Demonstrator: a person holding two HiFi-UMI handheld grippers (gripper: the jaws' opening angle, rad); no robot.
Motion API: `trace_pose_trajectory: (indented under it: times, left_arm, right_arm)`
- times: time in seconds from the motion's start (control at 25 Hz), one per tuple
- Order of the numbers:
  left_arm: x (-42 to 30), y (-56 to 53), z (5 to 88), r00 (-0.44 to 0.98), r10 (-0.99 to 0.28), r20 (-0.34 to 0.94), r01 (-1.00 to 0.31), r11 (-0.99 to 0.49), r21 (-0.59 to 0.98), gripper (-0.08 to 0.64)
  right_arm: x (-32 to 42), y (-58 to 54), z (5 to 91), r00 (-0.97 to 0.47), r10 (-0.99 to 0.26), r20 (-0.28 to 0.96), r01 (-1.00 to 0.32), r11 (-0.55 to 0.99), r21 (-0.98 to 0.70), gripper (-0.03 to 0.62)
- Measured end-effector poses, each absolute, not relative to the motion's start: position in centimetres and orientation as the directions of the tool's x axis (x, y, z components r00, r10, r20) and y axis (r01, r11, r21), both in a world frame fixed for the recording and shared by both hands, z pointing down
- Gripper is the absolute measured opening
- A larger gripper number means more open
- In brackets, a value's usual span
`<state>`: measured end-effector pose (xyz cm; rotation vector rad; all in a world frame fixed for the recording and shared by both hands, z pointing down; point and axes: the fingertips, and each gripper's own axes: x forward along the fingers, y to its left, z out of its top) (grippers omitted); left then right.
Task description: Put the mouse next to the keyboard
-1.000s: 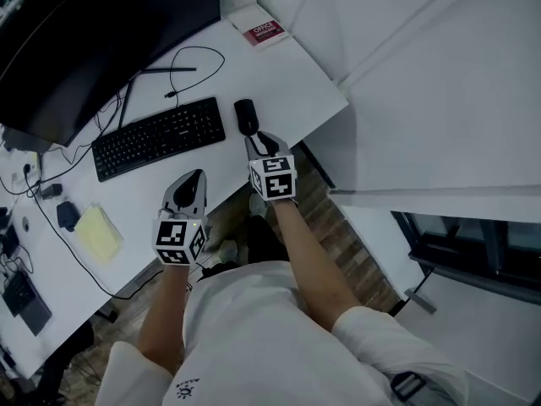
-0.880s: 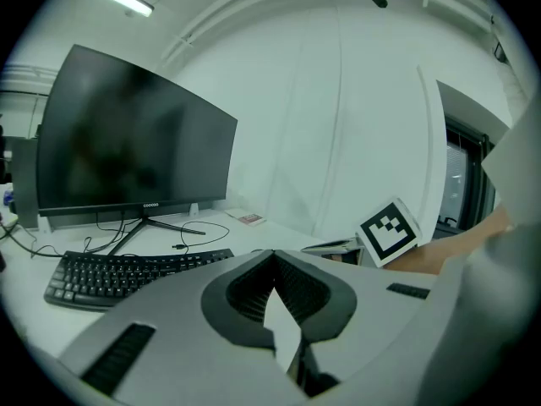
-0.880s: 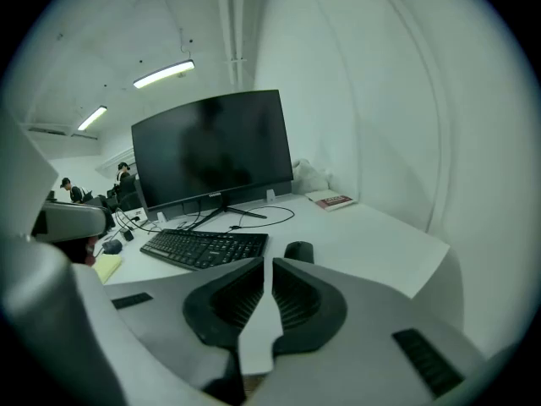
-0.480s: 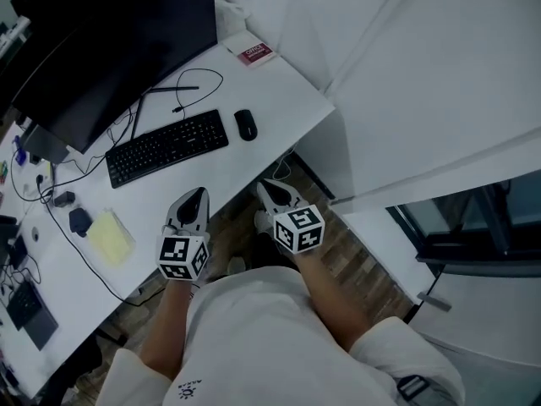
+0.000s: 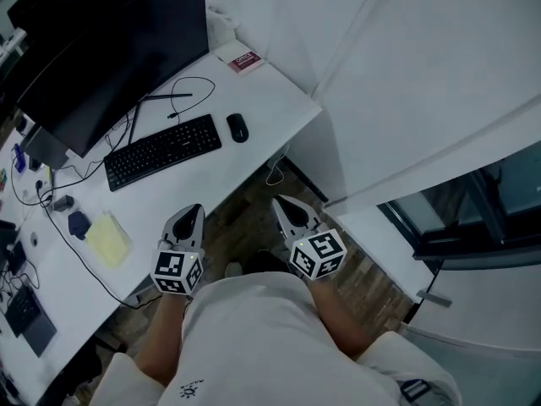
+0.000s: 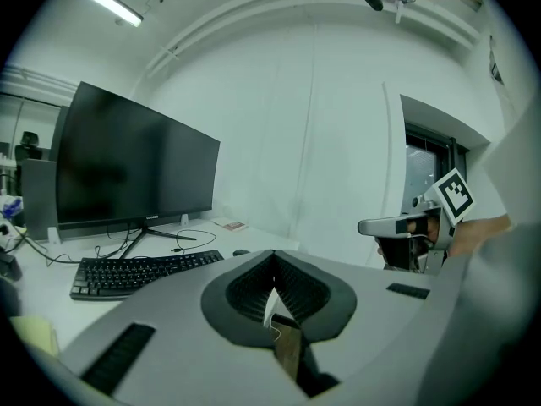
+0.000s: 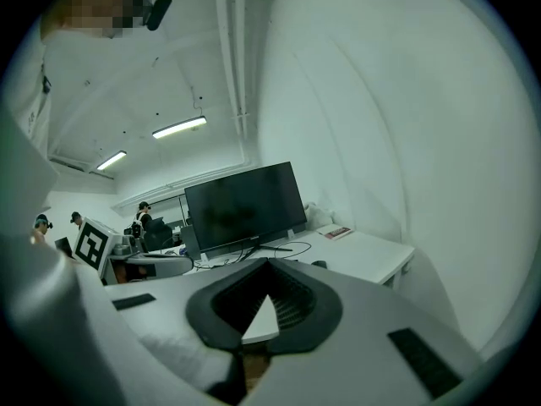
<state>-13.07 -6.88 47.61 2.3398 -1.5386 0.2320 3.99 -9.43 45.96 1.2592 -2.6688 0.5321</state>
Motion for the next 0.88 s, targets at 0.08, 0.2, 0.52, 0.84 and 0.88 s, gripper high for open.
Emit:
trace_pose_trajectory:
  times: [0.08,0.2,0.52,0.84,0.88]
  left_arm:
    - [-12.7,-7.0,46.6,0.397,-0.871,0.289,-0.916,-0.358,0.181,0.011]
    - [-12.0,-7.2,45.4,0.384,-0.884,0.265,-0.921,-0.349,0.172,0.011]
    - [-9.7,-6.6,44.1,0.331,-0.906,0.264,-0.941,-0.296,0.164,0.011]
    - [-8.7,-5.1,43.3,0.290,-0.922,0.256,-0.953,-0.254,0.166,0.011]
    - [-8.7,-4.9,43.5,0.285,-0.922,0.261,-0.954,-0.249,0.165,0.011]
  right_arm:
    - [4.8,-9.5,45.4,-0.638,-0.723,0.265,-0.770,0.590,-0.244,0.018]
    - [5.4,-9.4,44.7,-0.651,-0.715,0.257,-0.759,0.609,-0.230,0.018]
    - [6.9,-8.7,43.7,-0.705,-0.659,0.265,-0.707,0.681,-0.189,0.018]
    - [8.7,-7.9,44.0,-0.720,-0.639,0.271,-0.692,0.691,-0.211,0.018]
    - [8.8,-7.8,44.1,-0.723,-0.635,0.273,-0.689,0.693,-0.213,0.018]
